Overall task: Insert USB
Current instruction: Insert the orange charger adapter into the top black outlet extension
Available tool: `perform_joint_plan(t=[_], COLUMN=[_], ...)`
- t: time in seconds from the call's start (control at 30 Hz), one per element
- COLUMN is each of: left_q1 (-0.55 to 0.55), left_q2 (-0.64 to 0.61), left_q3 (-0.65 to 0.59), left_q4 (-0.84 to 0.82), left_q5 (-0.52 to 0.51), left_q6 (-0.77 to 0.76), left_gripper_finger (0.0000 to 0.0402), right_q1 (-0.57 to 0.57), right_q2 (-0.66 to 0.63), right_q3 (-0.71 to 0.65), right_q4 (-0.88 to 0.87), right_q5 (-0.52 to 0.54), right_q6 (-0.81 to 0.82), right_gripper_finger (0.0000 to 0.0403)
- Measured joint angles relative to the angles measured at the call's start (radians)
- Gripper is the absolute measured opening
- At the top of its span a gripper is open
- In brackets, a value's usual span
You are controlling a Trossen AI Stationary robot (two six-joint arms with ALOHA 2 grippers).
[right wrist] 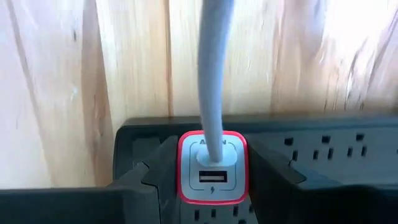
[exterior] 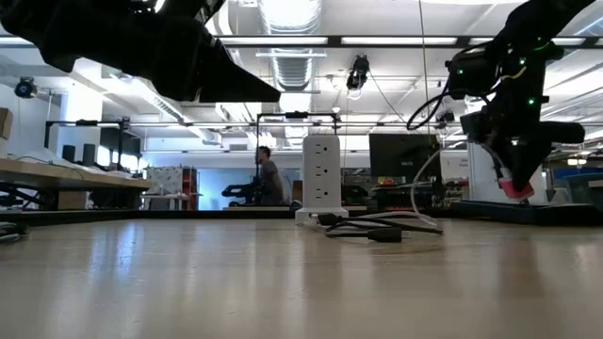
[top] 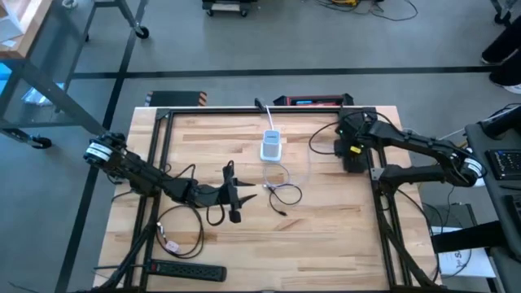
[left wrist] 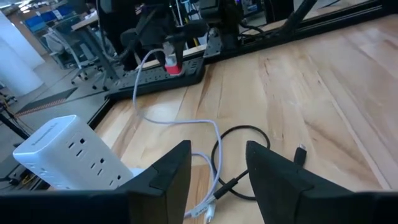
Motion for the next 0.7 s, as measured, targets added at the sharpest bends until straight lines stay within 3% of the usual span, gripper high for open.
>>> perform_joint_plan(t=[0.17, 0.7], left_q1=[0.0, 0.0], left_q2=[0.0, 0.0], left_q3=[0.0, 0.0], left_q4=[0.016, 0.033], left_q5=[0.0, 0.0], left_q6=[0.0, 0.001], left_gripper_finger=[0.0132, 0.0126], right_q1=[-0.007, -0.052], right_q2=[0.0, -0.077], right_q3=[-0.012, -0.034], right_q4=[-0.043, -0.129], right_q5=[0.06, 0.104], right_q6=[-0.011, 0.01], right_gripper_finger=[0.0135, 0.0135])
